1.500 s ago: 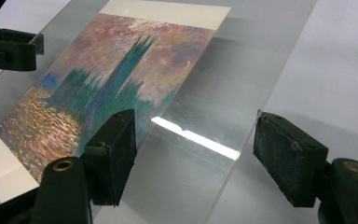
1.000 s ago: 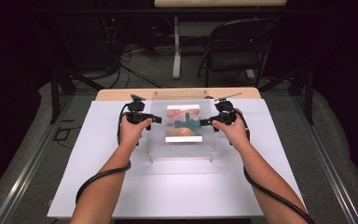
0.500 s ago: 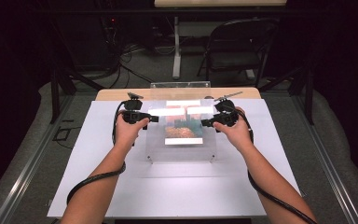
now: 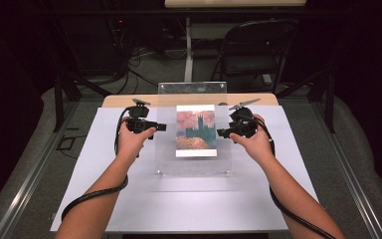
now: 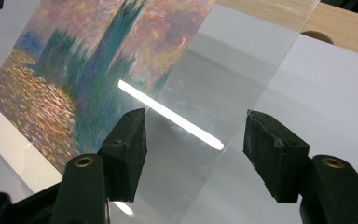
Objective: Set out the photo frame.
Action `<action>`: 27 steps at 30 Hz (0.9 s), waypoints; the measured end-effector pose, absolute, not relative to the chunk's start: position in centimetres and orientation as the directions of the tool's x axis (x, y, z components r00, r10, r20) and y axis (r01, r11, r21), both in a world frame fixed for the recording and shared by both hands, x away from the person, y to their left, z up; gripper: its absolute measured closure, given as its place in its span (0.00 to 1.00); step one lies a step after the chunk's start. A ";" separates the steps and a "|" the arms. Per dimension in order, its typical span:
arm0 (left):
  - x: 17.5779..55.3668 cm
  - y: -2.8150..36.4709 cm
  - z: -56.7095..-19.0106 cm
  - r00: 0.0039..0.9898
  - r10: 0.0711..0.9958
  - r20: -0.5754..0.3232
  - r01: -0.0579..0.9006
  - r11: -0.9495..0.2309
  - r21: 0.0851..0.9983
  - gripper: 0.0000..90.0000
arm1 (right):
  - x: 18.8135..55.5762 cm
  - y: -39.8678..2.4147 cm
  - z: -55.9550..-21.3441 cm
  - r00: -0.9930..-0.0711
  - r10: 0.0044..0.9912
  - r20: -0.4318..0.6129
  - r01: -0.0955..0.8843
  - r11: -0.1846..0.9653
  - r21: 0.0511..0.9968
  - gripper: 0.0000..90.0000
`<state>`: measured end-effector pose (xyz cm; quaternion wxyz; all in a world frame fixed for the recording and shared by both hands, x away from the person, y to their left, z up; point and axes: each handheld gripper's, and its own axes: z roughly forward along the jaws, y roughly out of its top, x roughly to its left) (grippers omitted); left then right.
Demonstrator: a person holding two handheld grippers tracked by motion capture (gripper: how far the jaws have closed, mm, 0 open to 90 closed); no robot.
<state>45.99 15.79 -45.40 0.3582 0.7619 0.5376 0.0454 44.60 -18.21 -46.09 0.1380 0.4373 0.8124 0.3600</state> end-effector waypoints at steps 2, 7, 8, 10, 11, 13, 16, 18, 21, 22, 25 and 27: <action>45.6 15.8 -45.0 0.427 0.851 -0.306 0.781 -0.177 0.599 0.62 | 44.3 -18.1 -45.9 -0.582 0.810 0.075 0.602 0.366 0.709 0.44; 44.9 15.8 -44.5 0.438 0.853 -0.282 0.769 -0.194 0.609 0.64 | 43.5 -17.9 -45.4 -0.584 0.811 0.044 0.589 0.386 0.710 0.45; 44.7 15.8 -44.3 0.442 0.854 -0.276 0.767 -0.200 0.609 0.64 | 43.3 -17.9 -45.3 -0.585 0.810 0.037 0.585 0.391 0.711 0.45; 44.5 15.9 -44.2 0.446 0.852 -0.273 0.764 -0.204 0.612 0.65 | 43.0 -17.8 -45.1 -0.585 0.811 0.029 0.584 0.396 0.709 0.46; 44.3 15.9 -44.1 0.446 0.852 -0.273 0.761 -0.201 0.616 0.65 | 42.9 -17.9 -45.0 -0.585 0.810 0.025 0.579 0.396 0.712 0.47; 44.1 16.0 -44.0 0.451 0.850 -0.272 0.759 -0.205 0.618 0.66 | 42.7 -18.0 -44.9 -0.588 0.808 0.023 0.574 0.398 0.716 0.48; 43.9 16.0 -43.9 0.454 0.850 -0.268 0.754 -0.207 0.623 0.67 | 42.5 -18.0 -44.8 -0.588 0.809 0.024 0.570 0.393 0.721 0.50; 43.6 16.1 -43.7 0.461 0.848 -0.260 0.747 -0.213 0.629 0.68 | 42.1 -18.1 -44.6 -0.591 0.807 0.014 0.563 0.399 0.724 0.50; 43.3 16.2 -43.5 0.468 0.845 -0.260 0.743 -0.216 0.634 0.69 | 41.8 -18.1 -44.5 -0.594 0.804 0.003 0.553 0.406 0.728 0.51; 43.2 16.2 -43.5 0.468 0.845 -0.259 0.741 -0.216 0.635 0.70 | 41.7 -18.1 -44.4 -0.596 0.803 -0.001 0.550 0.409 0.728 0.52; 42.9 16.3 -43.4 0.470 0.845 -0.256 0.737 -0.217 0.640 0.70 | 41.5 -18.2 -44.3 -0.600 0.800 -0.007 0.546 0.415 0.728 0.53; 42.7 16.3 -43.3 0.474 0.844 -0.253 0.734 -0.219 0.643 0.71 | 41.4 -18.2 -44.2 -0.598 0.802 -0.006 0.548 0.414 0.727 0.54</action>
